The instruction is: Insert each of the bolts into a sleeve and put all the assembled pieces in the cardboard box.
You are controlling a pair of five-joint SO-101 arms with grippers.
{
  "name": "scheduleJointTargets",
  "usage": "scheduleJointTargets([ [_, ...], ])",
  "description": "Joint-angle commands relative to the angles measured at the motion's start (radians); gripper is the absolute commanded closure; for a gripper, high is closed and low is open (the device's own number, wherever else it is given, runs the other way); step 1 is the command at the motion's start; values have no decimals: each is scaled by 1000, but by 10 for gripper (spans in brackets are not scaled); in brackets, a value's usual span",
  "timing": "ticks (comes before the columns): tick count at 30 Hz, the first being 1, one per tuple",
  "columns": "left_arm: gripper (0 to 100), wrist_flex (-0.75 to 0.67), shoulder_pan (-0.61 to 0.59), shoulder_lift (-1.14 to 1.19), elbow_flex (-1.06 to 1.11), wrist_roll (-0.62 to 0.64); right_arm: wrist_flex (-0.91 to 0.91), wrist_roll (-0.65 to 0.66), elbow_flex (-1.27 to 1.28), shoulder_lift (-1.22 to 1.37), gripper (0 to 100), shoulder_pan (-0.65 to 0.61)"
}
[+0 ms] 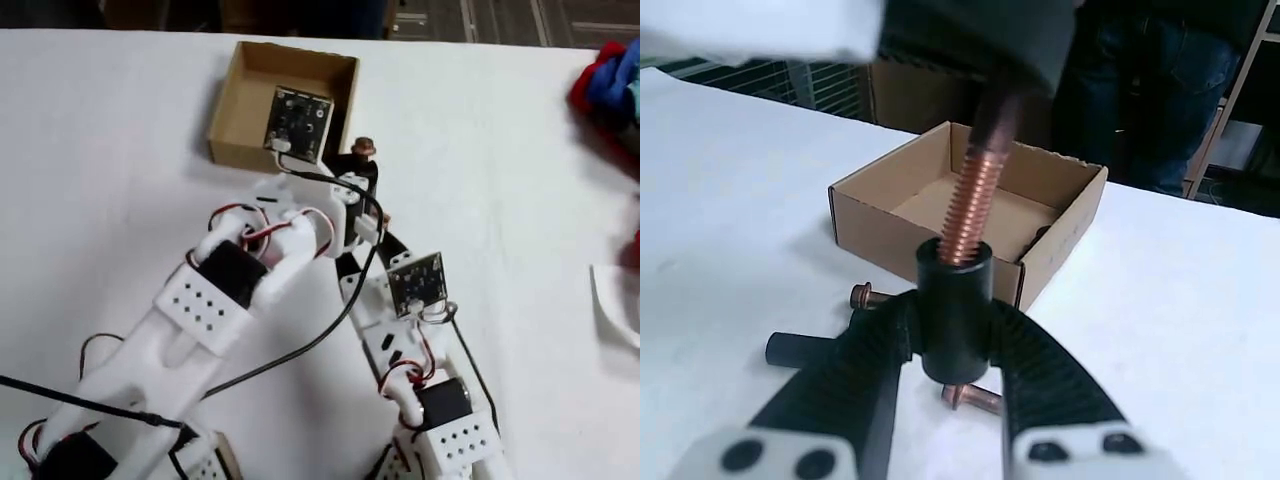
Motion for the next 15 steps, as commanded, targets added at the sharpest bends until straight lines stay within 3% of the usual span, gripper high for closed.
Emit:
scheduleJointTargets([
  [1,976,-8,6,0,-5,0,-16,-8,-11,-31,975,12],
  [10,976,-9,0,0,113,-8,-16,-8,-12,-33,975,13],
  [15,976,-8,-6,-8,122,-184,-18,-8,-12,-33,975,13],
])
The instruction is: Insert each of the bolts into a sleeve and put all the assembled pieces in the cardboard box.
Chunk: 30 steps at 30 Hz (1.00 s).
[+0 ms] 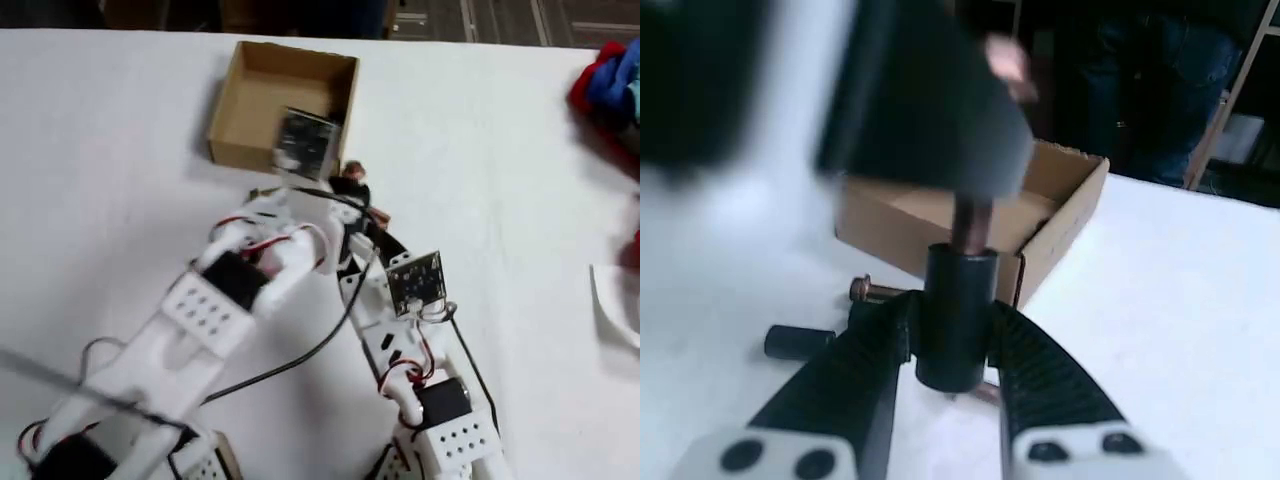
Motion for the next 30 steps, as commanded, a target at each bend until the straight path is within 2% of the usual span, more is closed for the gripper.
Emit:
scheduleJointTargets([
  [1,976,-6,-2,-6,-1,-78,-21,-6,-12,-36,975,10],
  [7,954,23,31,-8,-8,-84,-22,-6,-12,-36,975,58],
  [11,769,43,25,-8,-10,-84,-19,-6,-12,-36,975,67],
  [12,753,60,25,-8,-10,-84,-19,-6,-12,-36,975,67],
  [22,785,163,-11,-32,-38,-89,-18,-6,-9,-30,975,70],
  [27,789,245,-107,-127,-171,-267,-16,-9,-11,-27,975,150],
  [30,789,292,-218,-196,-222,-367,-12,-87,-28,-22,975,239],
])
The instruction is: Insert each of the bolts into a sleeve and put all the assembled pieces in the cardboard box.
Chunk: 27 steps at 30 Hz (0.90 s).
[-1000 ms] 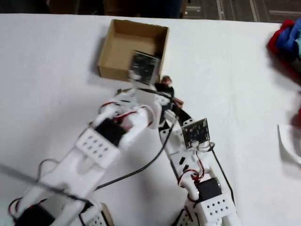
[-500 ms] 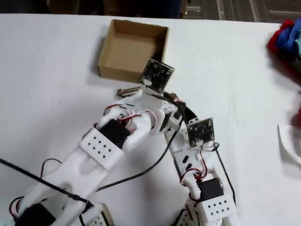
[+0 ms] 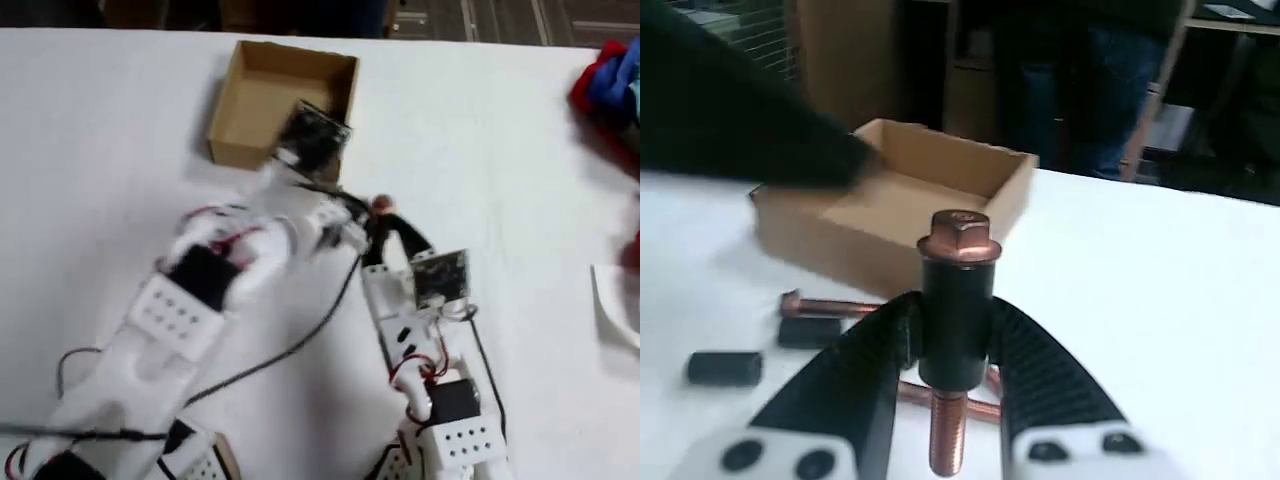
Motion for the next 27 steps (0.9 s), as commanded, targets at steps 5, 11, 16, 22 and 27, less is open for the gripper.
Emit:
scheduleJointTargets([
  [5,789,81,-347,-146,-44,-169,87,-31,-284,182,973,88],
  [11,789,-26,-540,-140,236,-173,254,-31,-927,892,975,50],
  [16,789,-327,-640,-140,504,-169,621,-32,-1616,1449,975,-15],
  [22,789,-614,-666,-140,748,-160,823,-114,-2406,2005,975,-56],
  [27,789,-763,-672,-138,863,20,862,-239,-2940,2411,975,-70],
])
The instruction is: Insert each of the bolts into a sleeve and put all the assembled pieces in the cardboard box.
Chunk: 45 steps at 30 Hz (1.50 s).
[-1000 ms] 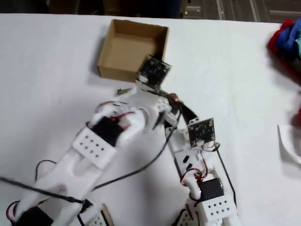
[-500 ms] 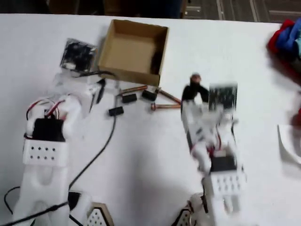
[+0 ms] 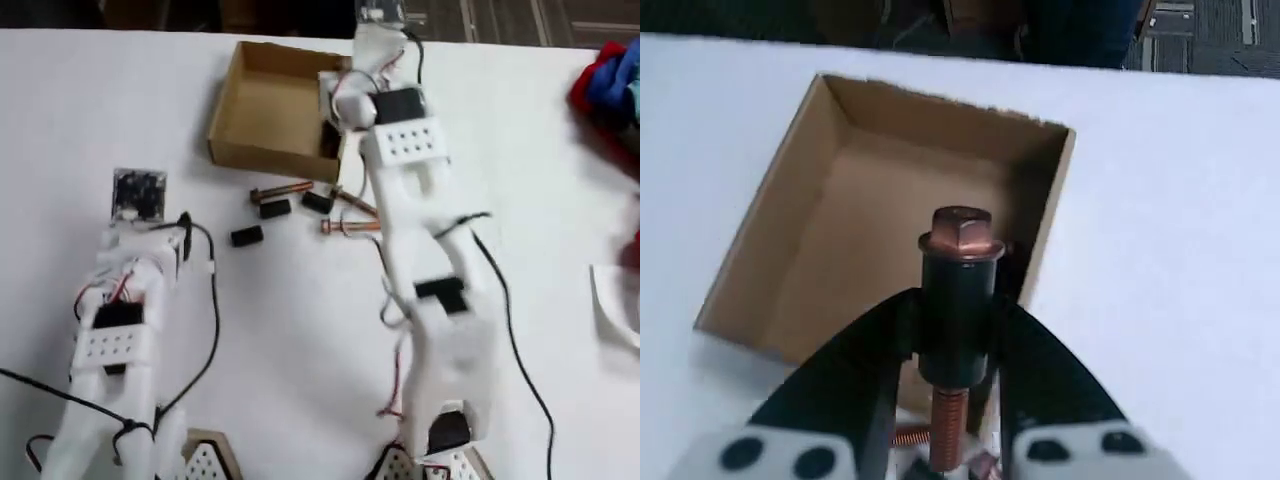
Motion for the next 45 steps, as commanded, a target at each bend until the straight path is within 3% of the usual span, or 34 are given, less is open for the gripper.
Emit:
scheduleJointTargets([
  [1,789,-107,-3,-17,31,107,12,-49,-493,262,975,-28],
  [6,789,-123,-3,-17,38,112,8,-49,-709,513,975,-68],
  [25,789,-123,-3,-17,38,112,-110,-49,-713,727,970,-70],
  [32,789,-124,-3,-17,38,112,-108,-49,-724,722,817,-70],
  [41,789,-124,-3,-17,38,112,-108,-48,-724,625,985,-16],
  [45,789,-123,-3,-17,38,112,-108,-48,-715,608,979,67],
])
